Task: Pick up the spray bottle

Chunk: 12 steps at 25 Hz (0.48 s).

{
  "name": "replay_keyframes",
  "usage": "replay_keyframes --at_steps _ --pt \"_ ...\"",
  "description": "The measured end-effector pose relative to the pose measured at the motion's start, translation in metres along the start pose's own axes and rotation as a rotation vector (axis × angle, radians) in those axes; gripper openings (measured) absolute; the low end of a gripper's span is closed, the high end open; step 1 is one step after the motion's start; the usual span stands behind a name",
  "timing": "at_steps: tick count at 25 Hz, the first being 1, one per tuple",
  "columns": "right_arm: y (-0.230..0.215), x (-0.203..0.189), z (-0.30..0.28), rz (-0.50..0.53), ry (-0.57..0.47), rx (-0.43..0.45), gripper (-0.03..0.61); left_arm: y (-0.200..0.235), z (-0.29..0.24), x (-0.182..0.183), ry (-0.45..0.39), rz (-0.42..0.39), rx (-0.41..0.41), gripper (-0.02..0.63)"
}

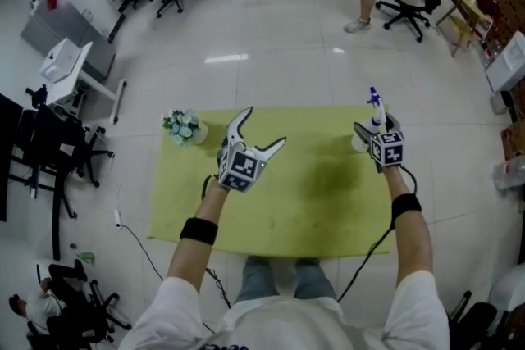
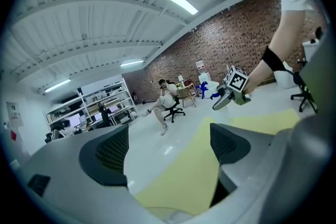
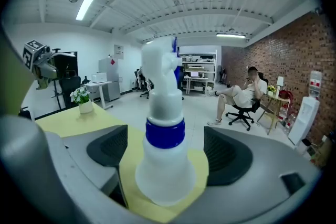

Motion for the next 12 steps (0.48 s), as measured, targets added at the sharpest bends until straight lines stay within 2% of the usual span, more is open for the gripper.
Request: replay_keyframes --at_steps 4,8,12 --pt "-0.006 -0.002 -0.012 -0.035 0.000 -0.030 0.465 0.007 0.017 -0.007 -0.013 0.105 0.022 0.495" --pt "-0.008 -0.002 -0.023 -0.026 -0.015 -0.059 0.465 0.016 0.037 -0.019 -0.012 0.154 0.052 0.494" --pt "-0.005 -0.002 -0.032 0.008 0.004 -0.043 0.465 0.016 0.056 -0.026 -0.015 0.195 0.087 0.494"
Point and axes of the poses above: the fingertips, and each gripper's own axes: z backward along the fingers, y to its left, x out of its top, the point moved 8 cm from there along z, backward along the fingers, and after that the axes turned 14 degrees about -y, right-handed, at the moved point
